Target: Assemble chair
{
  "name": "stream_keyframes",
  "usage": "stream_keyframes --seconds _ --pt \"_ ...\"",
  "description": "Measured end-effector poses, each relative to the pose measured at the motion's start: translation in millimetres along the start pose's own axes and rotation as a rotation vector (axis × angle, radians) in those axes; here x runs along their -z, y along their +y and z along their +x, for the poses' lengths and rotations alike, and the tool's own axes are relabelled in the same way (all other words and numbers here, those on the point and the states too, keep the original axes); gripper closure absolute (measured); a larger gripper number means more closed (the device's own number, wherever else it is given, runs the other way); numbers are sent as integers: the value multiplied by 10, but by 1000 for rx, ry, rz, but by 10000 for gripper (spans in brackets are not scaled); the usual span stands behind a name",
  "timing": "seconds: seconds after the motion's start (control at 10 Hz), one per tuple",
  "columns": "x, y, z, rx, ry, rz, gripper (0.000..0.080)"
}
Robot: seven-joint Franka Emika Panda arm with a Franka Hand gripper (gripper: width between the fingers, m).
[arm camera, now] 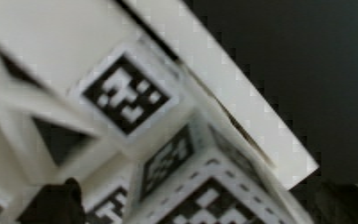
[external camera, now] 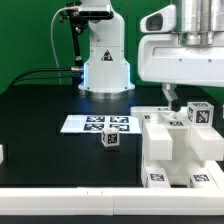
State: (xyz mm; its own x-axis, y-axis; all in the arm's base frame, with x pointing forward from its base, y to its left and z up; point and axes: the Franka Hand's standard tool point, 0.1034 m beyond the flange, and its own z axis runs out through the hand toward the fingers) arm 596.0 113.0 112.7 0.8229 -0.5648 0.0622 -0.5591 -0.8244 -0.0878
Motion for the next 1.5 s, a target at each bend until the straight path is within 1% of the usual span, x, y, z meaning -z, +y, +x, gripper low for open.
stream_keyframes --seconds 0.1,0.2,0.3,0.4,0.5,0.6,0.7,0.8,0.9,1.0,1.3,1.5 --pt "-25 -30 -66 53 5 -4 151" --pt "-29 -78 -140 187 25 -12 151" --pt "-30 -76 -167 280 24 -15 151" --pt "-31 -50 -141 327 24 -16 151" --pt "-37 -51 -145 327 23 -16 178" --pt "-40 -50 -146 326 22 -17 178" --pt "-43 -47 -146 317 22 -17 356" --pt "-46 -42 -145 301 21 -18 356" --pt "-47 -35 -139 286 22 -18 519" --pt "-53 -30 -134 226 22 -18 518" --pt "-49 -18 -101 -160 26 -15 518" --pt "-56 -65 -109 -440 28 -8 518"
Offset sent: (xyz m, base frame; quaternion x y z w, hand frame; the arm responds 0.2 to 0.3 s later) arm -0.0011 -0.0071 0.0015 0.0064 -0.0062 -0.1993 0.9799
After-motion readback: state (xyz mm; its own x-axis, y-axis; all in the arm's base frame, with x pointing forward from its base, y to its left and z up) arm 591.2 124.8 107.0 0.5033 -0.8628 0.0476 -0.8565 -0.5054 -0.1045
